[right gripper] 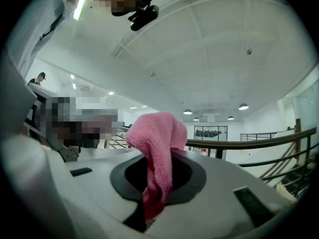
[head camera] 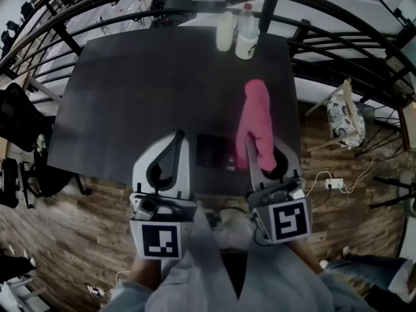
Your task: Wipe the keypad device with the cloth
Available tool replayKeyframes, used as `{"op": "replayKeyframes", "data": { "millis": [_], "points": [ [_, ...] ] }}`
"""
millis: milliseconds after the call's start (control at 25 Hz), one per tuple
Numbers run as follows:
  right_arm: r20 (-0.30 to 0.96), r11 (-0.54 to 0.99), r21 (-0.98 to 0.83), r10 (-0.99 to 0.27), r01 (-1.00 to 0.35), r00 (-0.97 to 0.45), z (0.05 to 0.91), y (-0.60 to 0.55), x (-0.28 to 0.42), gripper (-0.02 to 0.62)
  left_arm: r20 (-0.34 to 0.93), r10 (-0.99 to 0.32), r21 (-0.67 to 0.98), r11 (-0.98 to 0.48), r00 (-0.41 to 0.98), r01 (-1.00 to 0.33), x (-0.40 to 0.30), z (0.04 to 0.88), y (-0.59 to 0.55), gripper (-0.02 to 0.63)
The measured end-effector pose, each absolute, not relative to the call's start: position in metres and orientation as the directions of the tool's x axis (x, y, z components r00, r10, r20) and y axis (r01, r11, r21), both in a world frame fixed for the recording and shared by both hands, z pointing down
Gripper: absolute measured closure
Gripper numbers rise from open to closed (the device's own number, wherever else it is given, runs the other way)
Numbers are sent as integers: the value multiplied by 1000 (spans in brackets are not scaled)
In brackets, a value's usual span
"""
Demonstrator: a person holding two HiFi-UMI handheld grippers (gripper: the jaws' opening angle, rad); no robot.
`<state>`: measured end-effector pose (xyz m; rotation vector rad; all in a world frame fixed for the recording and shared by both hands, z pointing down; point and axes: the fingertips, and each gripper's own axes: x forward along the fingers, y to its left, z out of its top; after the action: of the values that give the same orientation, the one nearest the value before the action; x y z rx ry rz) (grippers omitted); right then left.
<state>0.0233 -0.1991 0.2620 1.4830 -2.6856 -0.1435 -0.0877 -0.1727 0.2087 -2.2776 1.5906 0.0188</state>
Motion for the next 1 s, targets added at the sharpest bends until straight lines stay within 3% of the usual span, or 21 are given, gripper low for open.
{"op": "replayKeyframes", "data": {
  "millis": [1000],
  "points": [
    [48,544,123,-838,-830,-543,268,-199,23,555,-207,-919,-289,-270,335,-919,-96,209,-174,603]
  ]
}}
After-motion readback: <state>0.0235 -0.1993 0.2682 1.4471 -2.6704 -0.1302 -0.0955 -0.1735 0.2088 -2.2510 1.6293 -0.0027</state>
